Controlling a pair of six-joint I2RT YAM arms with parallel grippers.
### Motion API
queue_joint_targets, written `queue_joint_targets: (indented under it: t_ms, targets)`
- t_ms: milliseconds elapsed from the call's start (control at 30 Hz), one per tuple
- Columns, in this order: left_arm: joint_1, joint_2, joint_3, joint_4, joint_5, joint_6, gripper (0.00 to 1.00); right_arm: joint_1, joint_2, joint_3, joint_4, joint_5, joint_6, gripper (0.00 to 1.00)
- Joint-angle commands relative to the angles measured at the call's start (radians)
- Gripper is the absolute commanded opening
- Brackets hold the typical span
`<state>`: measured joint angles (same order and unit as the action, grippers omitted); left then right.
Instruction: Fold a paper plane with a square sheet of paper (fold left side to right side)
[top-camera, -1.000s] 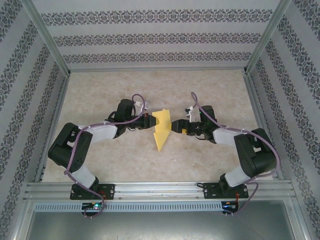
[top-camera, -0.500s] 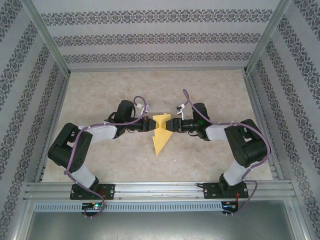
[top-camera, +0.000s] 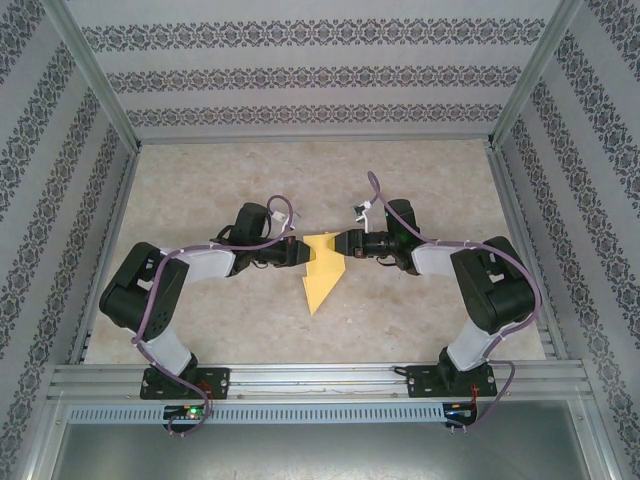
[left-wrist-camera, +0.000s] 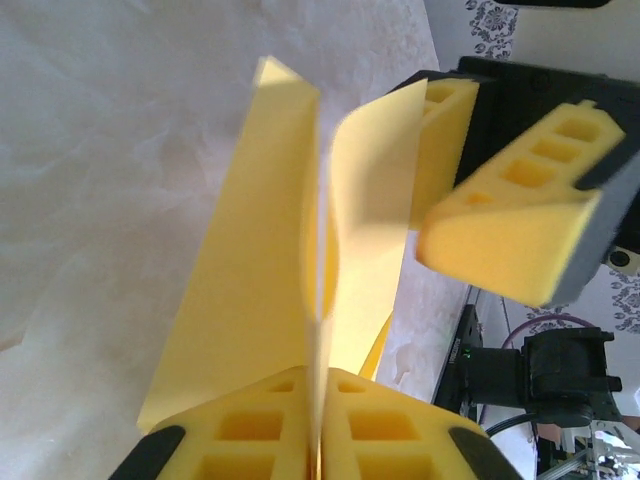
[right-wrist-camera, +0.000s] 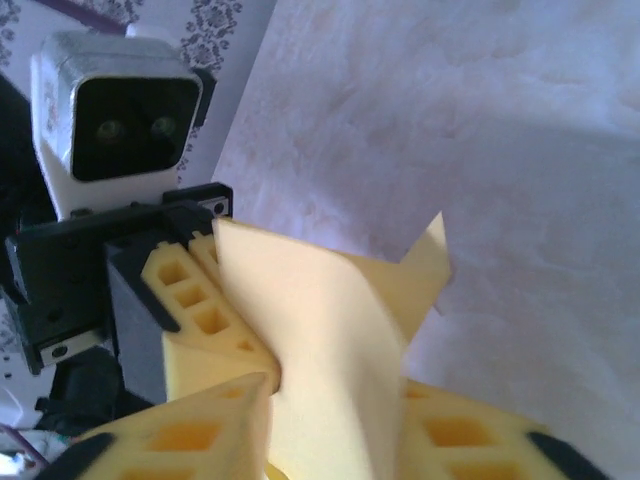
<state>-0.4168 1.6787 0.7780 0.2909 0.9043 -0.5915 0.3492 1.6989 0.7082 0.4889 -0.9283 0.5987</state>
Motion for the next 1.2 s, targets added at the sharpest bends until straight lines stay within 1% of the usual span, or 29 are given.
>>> queue_joint_targets:
  t_ms: [0,33,67,100,133,167,267,400,467,567,767,967,1167]
  targets:
    - [0.017,0.008,-0.016,-0.026,-0.015,0.036,0.18,-0.002,0.029,0.031,-0.053,0.045,-0.041,0.14]
    - [0.019,0.002,-0.017,-0.039,-0.030,0.042,0.21,-0.001,0.035,0.031,-0.060,0.059,-0.040,0.07]
    - [0.024,-0.009,-0.019,-0.059,-0.055,0.053,0.26,-0.001,0.036,0.031,-0.073,0.081,-0.036,0.02]
    - [0.028,-0.023,-0.021,-0.083,-0.085,0.064,0.34,0.000,0.037,0.033,-0.086,0.100,-0.034,0.00]
    - [0.032,-0.042,-0.023,-0.117,-0.124,0.079,0.38,0.001,0.038,0.033,-0.101,0.116,-0.029,0.00]
    - [0.036,-0.067,-0.021,-0.160,-0.168,0.100,0.40,0.002,0.036,0.035,-0.123,0.138,-0.019,0.00]
    - [0.036,-0.156,-0.017,-0.271,-0.285,0.162,0.43,0.009,0.032,0.042,-0.175,0.186,0.017,0.00]
    - [0.009,-0.267,-0.014,-0.376,-0.370,0.226,0.43,0.012,0.021,0.055,-0.247,0.227,0.080,0.00]
    - [-0.059,-0.306,0.008,-0.461,-0.443,0.281,0.43,0.010,0.020,0.068,-0.304,0.250,0.115,0.00]
    - [-0.183,-0.321,0.049,-0.562,-0.558,0.336,0.44,0.010,0.015,0.076,-0.330,0.262,0.166,0.00]
    - [-0.386,-0.275,0.116,-0.620,-0.727,0.356,0.46,0.011,-0.010,0.089,-0.380,0.293,0.197,0.00]
    - [-0.525,-0.130,0.223,-0.655,-0.867,0.379,0.49,0.015,-0.008,0.100,-0.404,0.307,0.212,0.00]
    - [-0.609,0.028,0.340,-0.731,-1.021,0.404,0.52,0.016,-0.004,0.105,-0.412,0.313,0.219,0.01]
